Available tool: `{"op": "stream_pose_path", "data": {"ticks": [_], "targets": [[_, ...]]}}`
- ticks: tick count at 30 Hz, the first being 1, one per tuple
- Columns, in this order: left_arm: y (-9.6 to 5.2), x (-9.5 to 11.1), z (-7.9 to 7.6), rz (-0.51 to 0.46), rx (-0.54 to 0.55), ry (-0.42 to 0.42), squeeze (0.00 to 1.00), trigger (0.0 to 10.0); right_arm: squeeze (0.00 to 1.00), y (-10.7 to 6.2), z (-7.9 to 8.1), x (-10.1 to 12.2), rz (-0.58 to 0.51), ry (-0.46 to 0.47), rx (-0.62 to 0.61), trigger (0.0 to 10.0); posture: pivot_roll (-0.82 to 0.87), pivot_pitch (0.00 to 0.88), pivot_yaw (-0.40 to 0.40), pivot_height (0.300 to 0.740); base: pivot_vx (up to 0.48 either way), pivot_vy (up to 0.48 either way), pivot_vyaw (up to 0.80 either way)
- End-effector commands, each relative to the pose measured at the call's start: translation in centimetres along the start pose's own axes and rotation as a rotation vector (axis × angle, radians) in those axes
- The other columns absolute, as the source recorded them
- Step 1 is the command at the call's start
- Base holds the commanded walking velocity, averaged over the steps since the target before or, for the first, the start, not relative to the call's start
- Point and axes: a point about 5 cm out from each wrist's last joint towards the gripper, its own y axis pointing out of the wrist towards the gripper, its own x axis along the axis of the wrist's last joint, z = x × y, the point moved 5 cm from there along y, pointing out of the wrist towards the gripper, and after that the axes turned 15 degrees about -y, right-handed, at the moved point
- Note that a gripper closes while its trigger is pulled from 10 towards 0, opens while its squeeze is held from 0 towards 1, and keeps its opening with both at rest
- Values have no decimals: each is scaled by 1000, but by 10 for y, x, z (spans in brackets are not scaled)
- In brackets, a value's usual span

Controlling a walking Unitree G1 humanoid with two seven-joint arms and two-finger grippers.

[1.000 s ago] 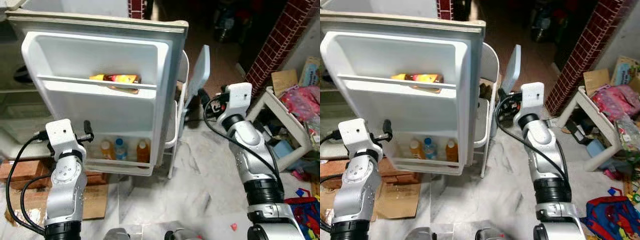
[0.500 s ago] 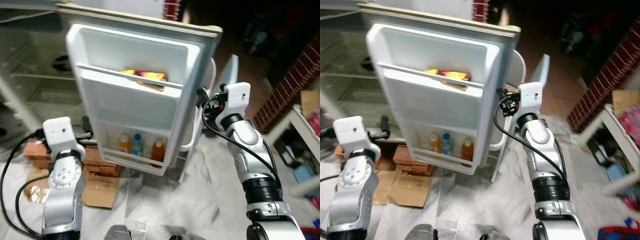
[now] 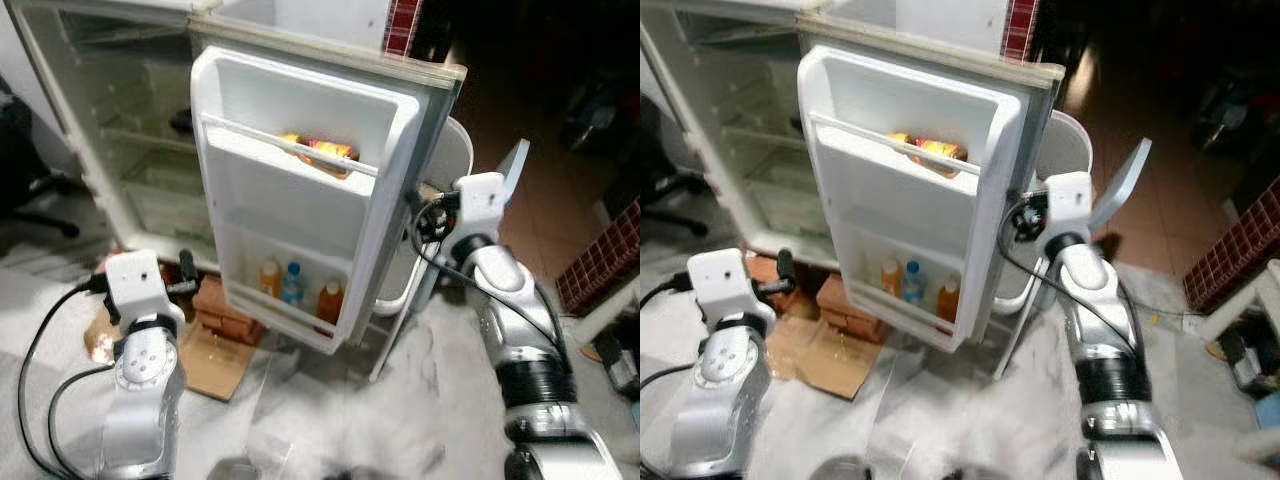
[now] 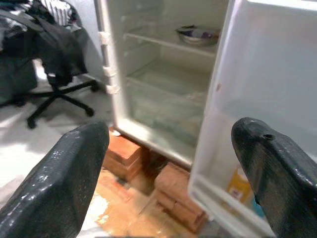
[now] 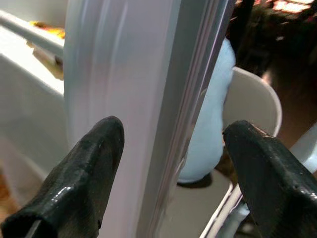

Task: Restocking fridge

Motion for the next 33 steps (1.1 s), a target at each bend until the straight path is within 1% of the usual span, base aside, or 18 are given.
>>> {"op": "stream_pose_path", "data": {"ticks": [1,4,5,7,8,10,12,15,19,24,29,32,33], "targets": [[1,-3,-9,15,-20,-12,0,10000,0,-2,-9,-5,26,-9,3,10000,105,0,-75,740,0,-251,0],[1,-4,-10,16,-17,-32,0,10000,0,-3,-14,-13,59,-27,5,10000,104,0,-79,740,0,0,0],[1,-4,-9,14,-14,-53,0,10000,0,-2,-16,-13,64,-28,-1,10000,104,0,-79,740,0,0,0],[1,-4,-8,12,-9,-50,0,10000,0,-2,-18,-13,63,-28,-15,10000,105,0,-81,740,0,0,0],[1,-4,-8,12,-9,-50,0,10000,0,-2,-18,-13,63,-28,-15,10000,105,0,-81,740,0,0,0],[1,-4,-7,9,-8,-76,0,10000,0,-1,-18,-12,60,-25,-15,10000,106,0,-81,740,0,0,0],[0,-3,-6,1,-11,-84,0,10000,0,0,-15,-9,48,-20,-14,10000,109,0,-81,740,0,0,0],[1,-3,-6,-2,-12,-83,0,10000,0,0,-13,-8,41,-17,-14,10000,110,0,-80,740,0,0,0],[2,-2,-6,-5,-17,-88,0,10000,0,1,-13,-5,23,-14,-31,10000,109,0,-79,740,402,188,0],[2,-2,-8,-8,-21,-96,0,10000,0,4,-19,4,-5,-17,-80,10000,111,0,-80,740,423,0,0],[1,-2,-8,-8,-17,-94,0,10000,0,6,-19,8,-14,-22,-88,10000,114,0,-82,740,409,203,0],[1,-3,-7,-2,-9,-83,0,10000,0,7,-19,8,-13,-25,-92,10000,116,0,-85,740,334,0,0],[0,-4,-6,0,-5,-88,0,10000,0,9,-21,10,-12,-32,-111,10000,117,0,-87,740,0,0,0]]}}
